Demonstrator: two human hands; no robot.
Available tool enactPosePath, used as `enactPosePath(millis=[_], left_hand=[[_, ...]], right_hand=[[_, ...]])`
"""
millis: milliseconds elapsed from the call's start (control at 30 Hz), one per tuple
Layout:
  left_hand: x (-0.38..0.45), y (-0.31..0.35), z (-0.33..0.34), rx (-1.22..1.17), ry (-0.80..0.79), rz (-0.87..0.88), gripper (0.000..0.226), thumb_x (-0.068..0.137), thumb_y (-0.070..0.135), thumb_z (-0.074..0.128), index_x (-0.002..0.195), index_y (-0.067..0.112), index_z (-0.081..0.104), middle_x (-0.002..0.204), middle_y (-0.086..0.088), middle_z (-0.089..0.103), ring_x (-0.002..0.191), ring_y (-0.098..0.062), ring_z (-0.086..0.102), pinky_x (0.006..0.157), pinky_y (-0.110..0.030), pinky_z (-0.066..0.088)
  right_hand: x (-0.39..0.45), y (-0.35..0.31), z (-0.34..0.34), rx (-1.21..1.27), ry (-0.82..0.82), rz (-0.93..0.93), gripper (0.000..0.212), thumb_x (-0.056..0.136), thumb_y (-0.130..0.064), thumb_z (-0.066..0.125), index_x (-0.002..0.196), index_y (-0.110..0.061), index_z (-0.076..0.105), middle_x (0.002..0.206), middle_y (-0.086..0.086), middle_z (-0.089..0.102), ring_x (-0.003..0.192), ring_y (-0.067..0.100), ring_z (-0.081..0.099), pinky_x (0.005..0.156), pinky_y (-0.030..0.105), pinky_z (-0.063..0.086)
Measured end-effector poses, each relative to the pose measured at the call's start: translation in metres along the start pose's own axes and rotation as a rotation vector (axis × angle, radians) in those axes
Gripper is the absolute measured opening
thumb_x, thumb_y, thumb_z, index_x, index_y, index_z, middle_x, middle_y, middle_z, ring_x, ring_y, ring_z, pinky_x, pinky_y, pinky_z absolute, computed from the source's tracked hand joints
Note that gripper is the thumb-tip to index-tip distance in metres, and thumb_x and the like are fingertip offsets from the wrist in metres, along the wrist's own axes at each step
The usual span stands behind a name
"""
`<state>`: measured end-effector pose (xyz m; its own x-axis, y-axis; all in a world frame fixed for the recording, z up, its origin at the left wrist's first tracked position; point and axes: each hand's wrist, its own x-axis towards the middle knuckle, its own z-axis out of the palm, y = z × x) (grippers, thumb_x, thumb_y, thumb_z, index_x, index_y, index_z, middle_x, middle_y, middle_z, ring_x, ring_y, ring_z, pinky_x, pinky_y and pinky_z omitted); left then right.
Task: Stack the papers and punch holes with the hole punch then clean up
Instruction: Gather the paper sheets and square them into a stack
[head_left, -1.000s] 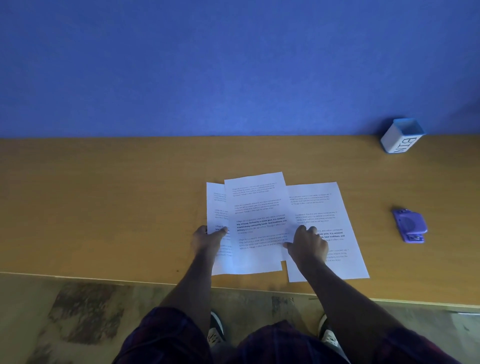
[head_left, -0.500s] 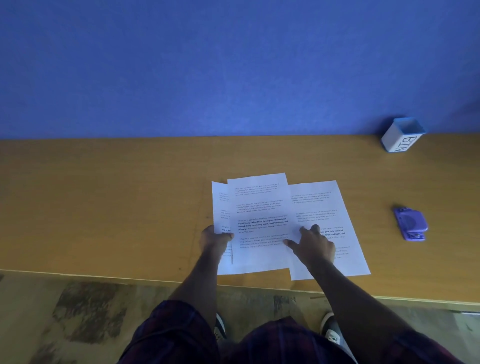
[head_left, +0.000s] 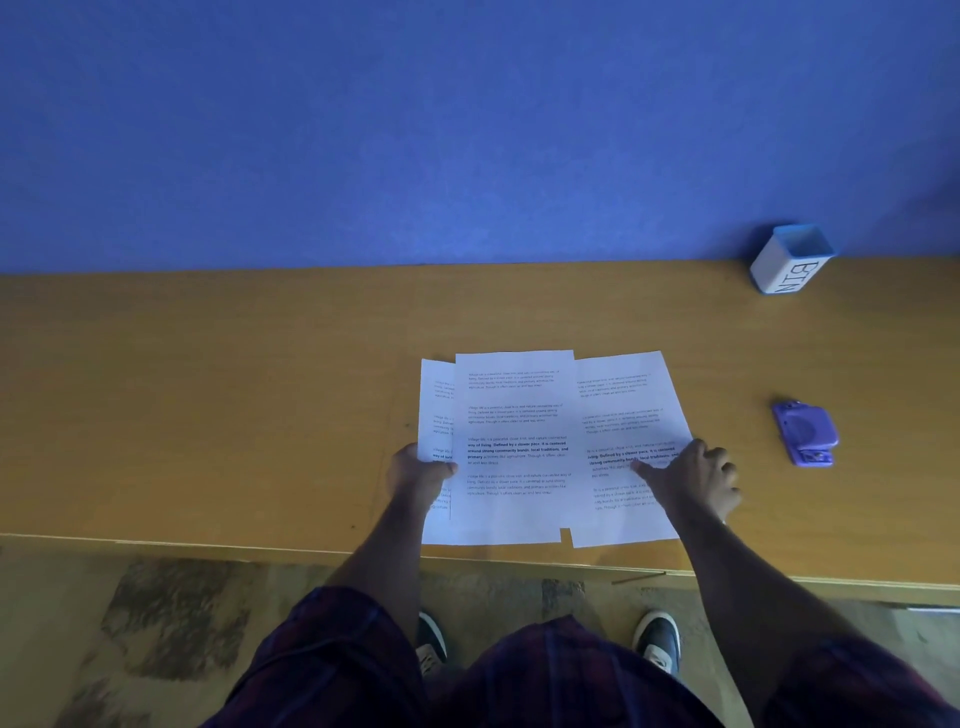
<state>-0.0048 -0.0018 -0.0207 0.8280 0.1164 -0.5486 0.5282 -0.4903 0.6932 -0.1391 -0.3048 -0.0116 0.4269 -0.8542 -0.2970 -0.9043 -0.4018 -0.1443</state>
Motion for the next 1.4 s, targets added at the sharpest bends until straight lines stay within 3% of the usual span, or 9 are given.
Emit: enactPosePath(millis=[300, 500, 700, 833, 933, 1067, 1233, 1333, 1400], left_hand=[[-0.005, 0.002, 0.001, -0.020, 0.027, -0.011, 0.038, 0.070, 0.013, 0.091, 0.101, 0.008, 0.070, 0.097, -0.003, 0.074, 0.088, -0.027, 0.072, 0.077, -0.036, 0.061], [-0.006, 0.005, 0.003, -0.001, 0.098, 0.035, 0.012, 0.087, 0.021, 0.073, 0.096, 0.017, 0.068, 0.097, -0.003, 0.074, 0.076, -0.018, 0.065, 0.062, -0.025, 0.051], [0.000, 0.006, 0.004, 0.008, 0.044, 0.021, 0.011, 0.087, 0.015, 0.069, 0.096, 0.020, 0.068, 0.095, -0.002, 0.073, 0.090, -0.026, 0.070, 0.076, -0.035, 0.058], [0.007, 0.001, 0.005, -0.020, -0.006, 0.008, 0.020, 0.087, 0.009, 0.071, 0.106, 0.011, 0.072, 0.099, -0.005, 0.073, 0.094, -0.027, 0.069, 0.082, -0.037, 0.057], [0.009, -0.001, 0.006, -0.062, -0.023, -0.001, 0.023, 0.086, 0.003, 0.071, 0.110, 0.004, 0.072, 0.096, -0.007, 0.071, 0.086, -0.024, 0.064, 0.076, -0.032, 0.051], [0.010, 0.001, 0.006, -0.093, -0.023, -0.021, 0.017, 0.089, 0.008, 0.072, 0.106, 0.008, 0.071, 0.097, -0.007, 0.070, 0.082, -0.022, 0.062, 0.071, -0.027, 0.047], [0.006, 0.007, 0.003, -0.038, 0.165, 0.012, 0.032, 0.090, 0.022, 0.069, 0.118, 0.010, 0.061, 0.104, -0.005, 0.069, 0.086, -0.026, 0.065, 0.067, -0.030, 0.052], [0.004, 0.011, -0.001, 0.076, 0.240, 0.047, 0.032, 0.091, 0.023, 0.064, 0.121, 0.014, 0.058, 0.103, -0.005, 0.069, 0.078, -0.022, 0.059, 0.049, -0.021, 0.037], [0.004, 0.011, -0.003, 0.116, 0.254, 0.069, 0.033, 0.092, 0.022, 0.060, 0.124, 0.015, 0.059, 0.107, -0.005, 0.069, 0.074, -0.020, 0.057, 0.047, -0.019, 0.033]], right_hand=[[0.004, -0.004, -0.001, -0.014, -0.029, -0.031, 0.095, 0.061, -0.068, 0.082, 0.128, -0.008, 0.051, 0.131, 0.019, 0.052, 0.122, 0.038, 0.051, 0.096, 0.044, 0.045], [0.004, -0.009, 0.003, 0.069, -0.065, -0.070, 0.081, 0.067, -0.049, 0.084, 0.128, -0.006, 0.052, 0.127, 0.020, 0.055, 0.119, 0.039, 0.055, 0.097, 0.044, 0.048], [-0.001, -0.015, 0.009, 0.187, -0.111, -0.074, 0.069, 0.068, -0.034, 0.080, 0.128, -0.011, 0.054, 0.125, 0.016, 0.060, 0.117, 0.037, 0.056, 0.096, 0.045, 0.050], [0.003, -0.016, 0.011, 0.303, -0.141, -0.035, 0.067, 0.069, -0.027, 0.078, 0.129, -0.012, 0.053, 0.127, 0.016, 0.057, 0.118, 0.037, 0.054, 0.099, 0.045, 0.049], [0.004, -0.017, 0.009, 0.420, -0.121, -0.023, 0.069, 0.067, -0.031, 0.081, 0.127, -0.015, 0.051, 0.125, 0.013, 0.059, 0.115, 0.035, 0.057, 0.095, 0.044, 0.050], [0.003, -0.017, 0.005, 0.526, -0.058, -0.037, 0.076, 0.064, -0.045, 0.084, 0.124, -0.020, 0.044, 0.119, 0.008, 0.065, 0.109, 0.032, 0.063, 0.092, 0.045, 0.051], [0.006, -0.015, 0.001, 0.471, 0.005, -0.009, 0.074, 0.066, -0.049, 0.082, 0.126, -0.023, 0.047, 0.129, 0.006, 0.062, 0.117, 0.030, 0.059, 0.097, 0.045, 0.039], [0.009, -0.012, 0.000, 0.413, 0.011, 0.034, 0.067, 0.070, -0.052, 0.078, 0.124, -0.024, 0.049, 0.127, 0.005, 0.064, 0.114, 0.028, 0.062, 0.097, 0.045, 0.036], [0.011, -0.011, 0.001, 0.415, 0.004, 0.061, 0.061, 0.074, -0.052, 0.074, 0.123, -0.024, 0.050, 0.125, 0.004, 0.066, 0.111, 0.028, 0.064, 0.097, 0.045, 0.034]])
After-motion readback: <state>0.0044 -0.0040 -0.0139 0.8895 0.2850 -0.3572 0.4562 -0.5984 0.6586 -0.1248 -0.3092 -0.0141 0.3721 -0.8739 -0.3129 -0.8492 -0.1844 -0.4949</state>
